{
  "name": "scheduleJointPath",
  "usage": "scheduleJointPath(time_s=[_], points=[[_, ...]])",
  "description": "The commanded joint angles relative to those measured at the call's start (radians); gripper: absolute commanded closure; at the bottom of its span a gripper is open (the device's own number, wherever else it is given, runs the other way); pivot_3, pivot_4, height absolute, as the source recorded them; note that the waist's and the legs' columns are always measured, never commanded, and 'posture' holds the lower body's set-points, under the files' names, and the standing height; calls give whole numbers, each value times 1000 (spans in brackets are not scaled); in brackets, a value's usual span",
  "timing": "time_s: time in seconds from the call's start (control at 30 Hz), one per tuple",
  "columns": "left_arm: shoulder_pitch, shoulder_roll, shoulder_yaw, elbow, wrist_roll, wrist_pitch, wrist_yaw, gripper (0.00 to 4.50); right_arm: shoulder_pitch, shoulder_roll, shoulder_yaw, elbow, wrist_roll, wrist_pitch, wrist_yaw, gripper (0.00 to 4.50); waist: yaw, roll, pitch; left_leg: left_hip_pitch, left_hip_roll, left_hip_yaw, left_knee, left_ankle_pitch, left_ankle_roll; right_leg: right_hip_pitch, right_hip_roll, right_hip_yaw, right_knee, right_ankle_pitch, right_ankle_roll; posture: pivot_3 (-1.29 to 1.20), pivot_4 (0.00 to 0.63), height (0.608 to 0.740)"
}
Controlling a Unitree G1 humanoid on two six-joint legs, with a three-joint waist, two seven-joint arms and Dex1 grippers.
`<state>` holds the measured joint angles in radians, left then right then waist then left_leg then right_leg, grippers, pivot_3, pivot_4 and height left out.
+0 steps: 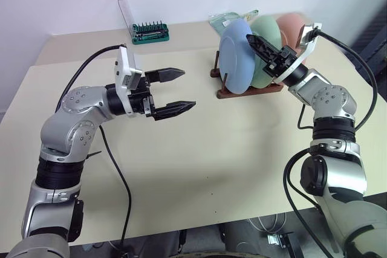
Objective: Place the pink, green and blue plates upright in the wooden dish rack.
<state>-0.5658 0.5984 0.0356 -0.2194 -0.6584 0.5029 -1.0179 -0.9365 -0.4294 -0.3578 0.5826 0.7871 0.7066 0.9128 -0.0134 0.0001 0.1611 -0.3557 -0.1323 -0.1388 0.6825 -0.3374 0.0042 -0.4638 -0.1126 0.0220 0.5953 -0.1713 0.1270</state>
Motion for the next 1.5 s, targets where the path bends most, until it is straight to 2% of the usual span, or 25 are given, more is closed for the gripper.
scheduleJointPath(time_s=[0.03,0.57,0.67,0.8,0.87,1.07,1.37,1.5], points=[[-10,8,31,-34,-16,-2,7,0,-31,-7,1,-68,-2,-30,21,91,0,0,0,0,0,0,0,0,0,0,0,0,0,0,0,0,150,740],[-15,-12,17,-18,-3,-28,5,0,-2,-45,-11,-331,37,-33,10,91,1,0,0,0,0,0,0,0,0,0,0,0,0,0,0,0,150,740],[-3,-13,23,-8,15,-52,8,0,109,-65,-4,-503,74,-28,61,91,5,0,0,0,0,-1,0,0,0,0,0,0,0,0,0,0,150,740],[20,9,49,5,29,-71,5,0,301,-128,66,-719,14,-96,126,91,4,0,0,0,0,-1,0,0,0,1,0,-1,-1,0,0,0,150,740],[32,16,53,5,29,-72,3,0,345,-148,84,-753,13,-100,141,91,1,0,0,1,0,0,0,0,0,1,0,-1,-1,0,0,0,150,740],[122,45,53,32,61,-120,-38,0,501,-206,248,-821,-204,-282,189,91,3,0,0,2,1,2,0,-1,-1,1,0,-1,-1,0,0,0,150,740],[197,13,42,4,58,-126,-11,0,631,-309,234,-929,-188,-274,226,91,28,0,0,2,0,2,1,-1,0,1,0,-1,-2,0,0,0,150,740],[215,-4,33,-16,57,-131,1,0,643,-332,226,-931,-190,-272,209,91,27,0,0,2,0,2,1,-1,0,2,0,-1,-2,0,0,0,150,740]])
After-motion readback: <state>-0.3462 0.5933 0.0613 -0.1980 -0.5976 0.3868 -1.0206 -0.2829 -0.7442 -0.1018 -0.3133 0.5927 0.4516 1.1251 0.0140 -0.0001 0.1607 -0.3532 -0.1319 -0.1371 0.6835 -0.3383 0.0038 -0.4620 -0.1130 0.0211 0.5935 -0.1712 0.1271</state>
